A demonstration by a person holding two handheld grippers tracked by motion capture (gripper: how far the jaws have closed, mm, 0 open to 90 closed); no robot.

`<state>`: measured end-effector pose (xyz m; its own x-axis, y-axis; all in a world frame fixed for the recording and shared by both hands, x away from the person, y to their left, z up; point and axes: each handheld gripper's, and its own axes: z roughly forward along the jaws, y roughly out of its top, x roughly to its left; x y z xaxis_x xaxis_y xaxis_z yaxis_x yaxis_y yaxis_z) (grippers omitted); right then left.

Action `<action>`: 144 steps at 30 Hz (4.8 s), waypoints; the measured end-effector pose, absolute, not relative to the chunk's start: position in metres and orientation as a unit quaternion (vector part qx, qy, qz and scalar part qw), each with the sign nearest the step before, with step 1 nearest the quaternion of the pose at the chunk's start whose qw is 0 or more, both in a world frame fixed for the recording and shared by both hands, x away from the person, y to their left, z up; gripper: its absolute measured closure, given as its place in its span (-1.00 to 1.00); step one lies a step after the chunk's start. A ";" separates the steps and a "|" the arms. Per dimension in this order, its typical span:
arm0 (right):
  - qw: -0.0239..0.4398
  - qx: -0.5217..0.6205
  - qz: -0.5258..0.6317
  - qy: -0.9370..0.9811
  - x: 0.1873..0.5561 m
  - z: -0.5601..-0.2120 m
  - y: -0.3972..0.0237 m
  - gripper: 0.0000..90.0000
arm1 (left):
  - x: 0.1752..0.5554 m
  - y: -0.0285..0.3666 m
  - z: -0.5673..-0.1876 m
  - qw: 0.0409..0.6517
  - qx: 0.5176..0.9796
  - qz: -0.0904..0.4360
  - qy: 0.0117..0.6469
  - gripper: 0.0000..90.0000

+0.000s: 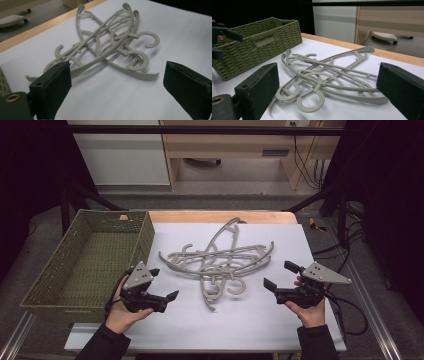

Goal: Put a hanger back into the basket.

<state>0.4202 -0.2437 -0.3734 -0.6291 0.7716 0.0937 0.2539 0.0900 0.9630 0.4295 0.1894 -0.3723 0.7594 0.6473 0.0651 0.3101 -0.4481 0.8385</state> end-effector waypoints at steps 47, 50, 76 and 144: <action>0.224 0.368 0.556 0.711 0.423 -0.376 -0.241 -0.90 | 0.539 0.107 -0.442 0.238 0.921 0.179 0.251 0.32; 0.224 0.368 0.555 0.712 0.423 -0.376 -0.242 -0.89 | 0.535 0.107 -0.440 0.229 0.928 0.173 0.238 0.40; 0.224 0.368 0.554 0.712 0.424 -0.377 -0.241 -0.89 | 0.537 0.100 -0.436 0.244 0.927 0.108 0.264 0.67; 0.223 0.369 0.557 0.710 0.424 -0.376 -0.243 -0.88 | 0.541 0.076 -0.422 0.261 0.912 0.144 0.284 0.81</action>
<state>0.4240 -0.2433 -0.3758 -0.6278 0.7728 0.0936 0.2754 0.1080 0.9552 0.5407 0.0762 -0.4220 0.7979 0.5919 0.1140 0.4420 -0.7031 0.5570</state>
